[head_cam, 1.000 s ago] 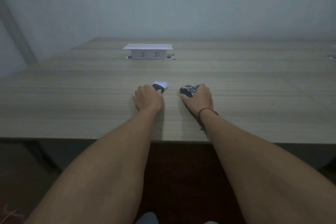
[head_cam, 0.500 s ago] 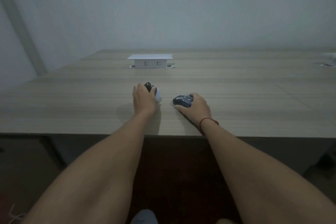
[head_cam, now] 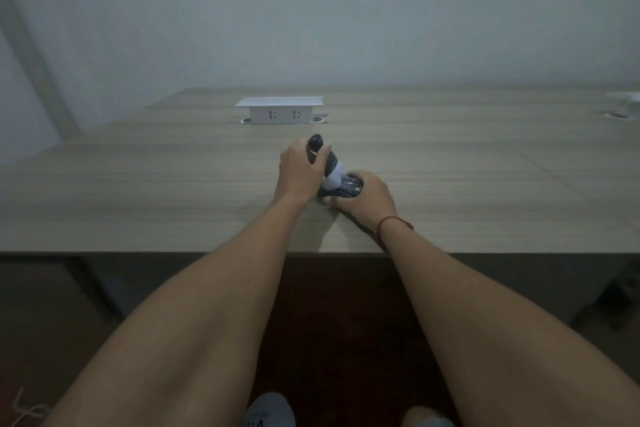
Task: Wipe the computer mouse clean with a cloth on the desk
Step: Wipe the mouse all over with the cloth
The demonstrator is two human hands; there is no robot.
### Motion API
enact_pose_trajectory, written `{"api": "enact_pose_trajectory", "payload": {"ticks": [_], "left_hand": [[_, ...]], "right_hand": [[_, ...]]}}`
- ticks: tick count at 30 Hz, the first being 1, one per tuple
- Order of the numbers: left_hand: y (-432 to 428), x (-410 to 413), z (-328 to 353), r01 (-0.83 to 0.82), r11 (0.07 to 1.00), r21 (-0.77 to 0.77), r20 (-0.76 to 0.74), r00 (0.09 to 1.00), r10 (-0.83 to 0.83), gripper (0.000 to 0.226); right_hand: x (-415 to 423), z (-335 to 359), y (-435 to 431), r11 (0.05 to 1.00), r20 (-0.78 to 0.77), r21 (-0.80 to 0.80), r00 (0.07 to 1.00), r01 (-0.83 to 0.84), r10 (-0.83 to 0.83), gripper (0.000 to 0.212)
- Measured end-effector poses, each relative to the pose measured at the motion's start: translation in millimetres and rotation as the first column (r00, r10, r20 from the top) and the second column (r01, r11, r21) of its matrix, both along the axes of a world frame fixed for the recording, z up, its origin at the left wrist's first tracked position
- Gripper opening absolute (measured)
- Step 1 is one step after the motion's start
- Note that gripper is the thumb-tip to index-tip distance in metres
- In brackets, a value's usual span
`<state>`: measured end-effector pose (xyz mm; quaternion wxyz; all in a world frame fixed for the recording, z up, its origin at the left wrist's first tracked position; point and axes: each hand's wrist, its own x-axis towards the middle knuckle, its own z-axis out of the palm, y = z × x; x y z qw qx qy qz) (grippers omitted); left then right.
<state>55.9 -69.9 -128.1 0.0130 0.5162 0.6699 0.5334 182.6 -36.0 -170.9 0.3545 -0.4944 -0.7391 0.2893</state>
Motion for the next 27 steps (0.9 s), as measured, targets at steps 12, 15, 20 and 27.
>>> {"api": "enact_pose_trajectory", "payload": {"ticks": [12, 15, 20, 27], "left_hand": [[-10.6, -22.1, -12.3, -0.129, 0.98, -0.149, -0.017, 0.992, 0.128, 0.037], [-9.4, -14.3, 7.4, -0.097, 0.993, -0.072, 0.01, 0.995, 0.098, 0.03], [-2.1, 3.3, 7.4, -0.026, 0.998, -0.065, 0.002, 1.0, 0.026, 0.03], [-11.7, -12.2, -18.0, -0.16, 0.962, -0.221, -0.105, 0.985, 0.139, 0.031]], "right_hand": [[0.2, 0.6, 0.7, 1.0, 0.011, 0.002, 1.0, 0.021, -0.021, 0.067], [0.2, 2.1, 0.6, 1.0, 0.024, 0.012, 1.0, 0.002, -0.002, 0.065], [2.7, 1.6, -1.0, 1.0, 0.023, -0.016, 0.999, -0.022, 0.022, 0.048], [2.0, 1.5, -1.4, 1.0, 0.001, -0.018, 1.0, -0.025, 0.025, 0.058]]}}
